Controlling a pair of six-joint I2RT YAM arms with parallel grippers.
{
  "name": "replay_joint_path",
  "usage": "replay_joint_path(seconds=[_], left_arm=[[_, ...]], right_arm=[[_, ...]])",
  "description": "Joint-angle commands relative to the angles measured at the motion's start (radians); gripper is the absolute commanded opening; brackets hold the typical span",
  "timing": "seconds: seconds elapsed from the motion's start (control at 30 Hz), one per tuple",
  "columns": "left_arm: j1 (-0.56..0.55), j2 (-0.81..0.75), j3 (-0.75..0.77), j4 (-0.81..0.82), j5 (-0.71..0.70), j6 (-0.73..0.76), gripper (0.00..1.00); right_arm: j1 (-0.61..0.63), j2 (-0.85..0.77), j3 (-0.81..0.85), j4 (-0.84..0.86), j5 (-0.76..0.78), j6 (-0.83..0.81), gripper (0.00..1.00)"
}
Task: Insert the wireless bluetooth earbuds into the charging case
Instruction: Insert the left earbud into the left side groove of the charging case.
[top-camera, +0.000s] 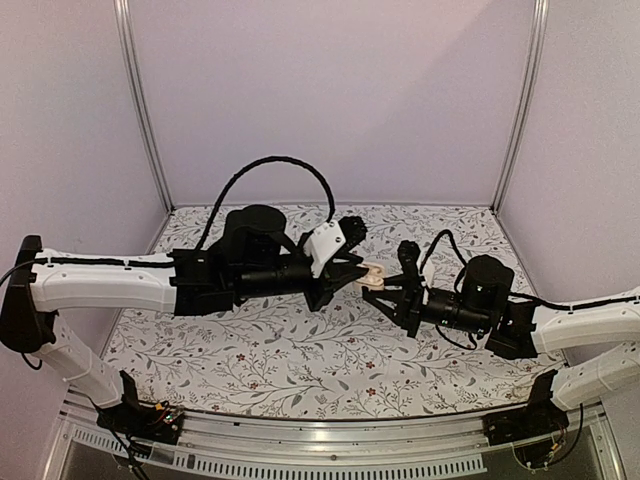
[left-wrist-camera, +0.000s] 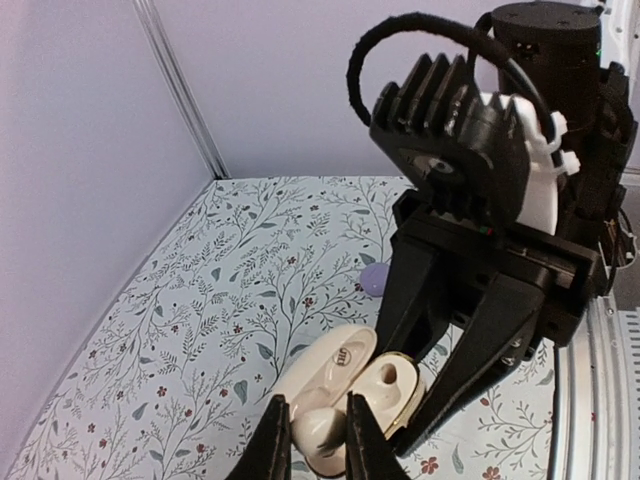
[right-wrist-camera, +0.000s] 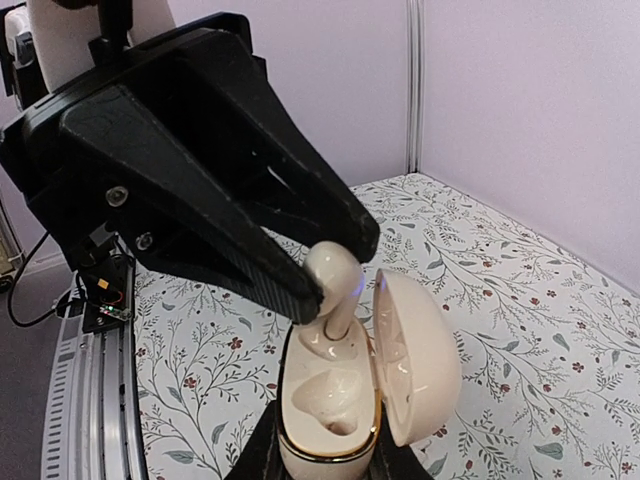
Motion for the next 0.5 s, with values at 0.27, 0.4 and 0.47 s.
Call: replay_joint_path(seconds=[0.27,0.4,0.47], left_arm=[[-0.041,0.019,0.013,-0.024,-0.041,0.033,0.1],[-0.042,0.019,0.016,-0.027,-0.044,0.024,0.12],[-0.041,0.02,0.018,-0.031,-0.046,0.016,0.13]], right_arm=[[0.004,-0.034,0.032,0.047,0.062,0.083,0.02],[0.003,-0.036,0.029,0.051,0.066,0.077,0.02],[0.003,-0.036,0.029,0.052,0.06,0.07,0.02]])
